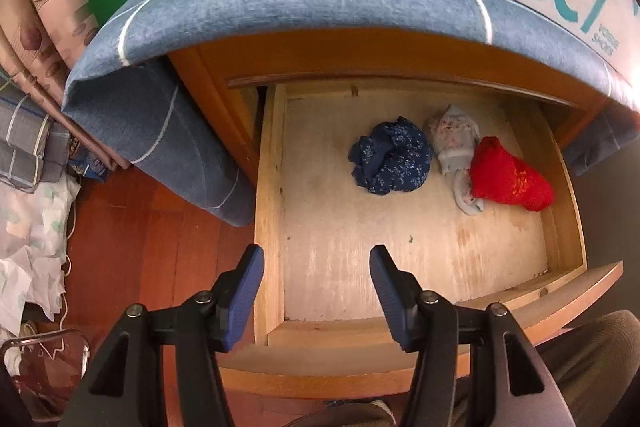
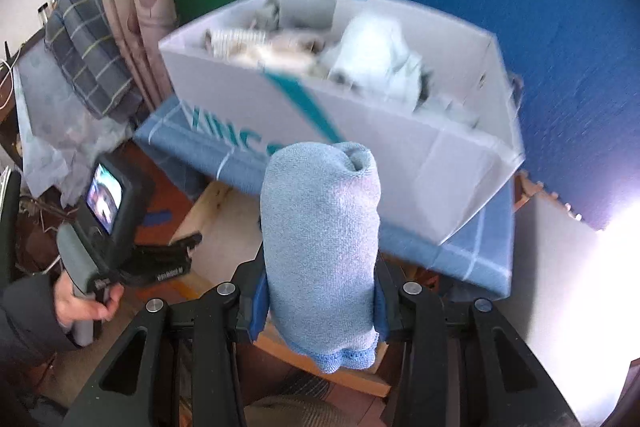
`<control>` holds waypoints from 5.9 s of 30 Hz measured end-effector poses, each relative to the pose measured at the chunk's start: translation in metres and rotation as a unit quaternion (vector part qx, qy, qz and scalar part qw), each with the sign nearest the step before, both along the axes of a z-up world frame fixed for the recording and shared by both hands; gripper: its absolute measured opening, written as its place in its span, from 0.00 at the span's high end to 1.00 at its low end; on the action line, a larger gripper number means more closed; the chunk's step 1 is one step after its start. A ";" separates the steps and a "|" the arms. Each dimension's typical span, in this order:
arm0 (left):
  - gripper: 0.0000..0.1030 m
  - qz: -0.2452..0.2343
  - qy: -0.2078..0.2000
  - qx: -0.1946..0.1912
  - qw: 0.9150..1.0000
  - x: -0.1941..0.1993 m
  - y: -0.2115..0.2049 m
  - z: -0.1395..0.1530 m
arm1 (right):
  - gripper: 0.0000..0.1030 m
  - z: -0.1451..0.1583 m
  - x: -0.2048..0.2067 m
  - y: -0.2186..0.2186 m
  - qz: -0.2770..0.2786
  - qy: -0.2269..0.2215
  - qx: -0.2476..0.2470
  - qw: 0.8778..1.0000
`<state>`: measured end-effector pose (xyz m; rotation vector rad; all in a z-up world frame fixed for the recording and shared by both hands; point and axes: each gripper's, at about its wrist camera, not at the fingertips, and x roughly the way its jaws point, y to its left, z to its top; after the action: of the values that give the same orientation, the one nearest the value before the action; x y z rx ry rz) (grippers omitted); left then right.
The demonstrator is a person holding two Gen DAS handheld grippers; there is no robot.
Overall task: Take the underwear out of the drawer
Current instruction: 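Lift the light blue underwear up over the white box with the right tool, then lower the light blue underwear into the box and open the right tool, then reach into the drawer and grasp the navy floral underwear with the left tool, then lift the navy floral underwear out of the drawer up over the white box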
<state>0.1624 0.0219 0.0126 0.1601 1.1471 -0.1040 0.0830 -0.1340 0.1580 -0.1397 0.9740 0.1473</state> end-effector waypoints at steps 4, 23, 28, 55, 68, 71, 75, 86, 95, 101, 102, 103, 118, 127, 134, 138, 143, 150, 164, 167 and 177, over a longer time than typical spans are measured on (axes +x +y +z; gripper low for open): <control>0.45 -0.007 -0.001 0.009 1.000 0.000 -0.003 -0.001 | 0.63 0.028 0.001 -0.006 -0.008 -0.025 -0.003 1.000; 0.45 -0.008 0.009 0.010 1.000 0.001 -0.003 -0.005 | 0.63 0.103 0.072 -0.019 -0.053 -0.076 -0.011 0.996; 0.45 -0.008 0.012 0.011 1.000 0.001 -0.004 -0.007 | 0.63 0.092 0.093 -0.024 -0.066 -0.054 -0.014 0.996; 0.45 -0.071 0.074 0.051 0.993 0.029 -0.040 -0.043 | 0.62 0.012 0.128 -0.047 -0.086 0.040 -0.031 0.995; 0.45 -0.081 0.111 0.055 0.989 0.054 -0.049 -0.069 | 0.33 0.023 0.117 -0.048 -0.082 0.002 -0.004 0.997; 0.45 -0.076 0.122 0.039 0.989 0.061 -0.050 -0.073 | 0.28 0.031 0.109 -0.047 -0.089 -0.020 -0.001 0.996; 0.45 -0.061 0.120 0.012 0.991 0.064 -0.050 -0.076 | 0.27 0.039 0.095 -0.047 -0.092 -0.036 0.022 0.995; 0.45 0.026 0.164 -0.067 0.984 0.074 -0.036 -0.089 | 0.25 0.031 0.071 -0.052 -0.090 -0.035 0.054 0.994; 0.46 0.157 0.199 -0.196 0.948 0.067 -0.024 -0.097 | 0.25 0.030 0.068 -0.051 -0.082 -0.040 0.055 0.994; 0.46 0.269 0.166 -0.291 0.903 0.057 0.001 -0.094 | 0.25 0.030 0.068 -0.052 -0.076 -0.042 0.058 0.995; 0.46 0.273 0.165 -0.296 0.900 0.058 0.003 -0.094 | 0.25 0.030 0.067 -0.052 -0.075 -0.043 0.059 0.994; 0.46 0.278 0.161 -0.308 0.896 0.058 0.005 -0.094 | 0.24 0.030 0.067 -0.052 -0.074 -0.043 0.060 0.995; 0.46 0.373 0.132 -0.350 0.849 0.077 0.016 -0.107 | 0.23 0.029 0.067 -0.052 -0.064 -0.049 0.060 0.995; 0.45 0.416 0.151 -0.327 0.835 0.083 0.012 -0.129 | 0.22 0.028 0.069 -0.050 -0.060 -0.051 0.054 0.995; 0.41 0.448 0.130 -0.316 0.826 0.081 0.006 -0.132 | 0.22 0.028 0.069 -0.050 -0.058 -0.050 0.052 0.996; 0.41 0.461 0.126 -0.310 0.822 0.075 0.006 -0.131 | 0.22 0.027 0.069 -0.051 -0.057 -0.050 0.048 0.996; 0.41 0.475 0.120 -0.304 0.817 0.076 -0.005 -0.131 | 0.21 0.028 0.069 -0.050 -0.057 -0.049 0.048 0.996; 0.54 0.463 0.123 -0.283 0.831 0.074 -0.013 -0.124 | 0.21 0.028 0.070 -0.050 -0.057 -0.047 0.048 0.996; 0.87 0.428 0.188 -0.217 0.857 0.070 -0.004 -0.112 | 0.18 0.030 0.064 -0.049 -0.067 -0.047 0.050 0.995; 0.88 0.421 0.189 -0.215 0.860 0.065 0.001 -0.107 | 0.16 0.032 0.063 -0.047 -0.072 -0.045 0.047 0.995; 0.88 0.375 0.156 -0.200 0.892 0.046 0.005 -0.075 | 0.13 0.049 0.047 -0.037 -0.085 -0.059 0.038 0.994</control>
<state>0.2082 0.0264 -0.0625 -0.6933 1.4105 0.3340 0.1297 -0.1715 0.2072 0.0049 0.8573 0.0191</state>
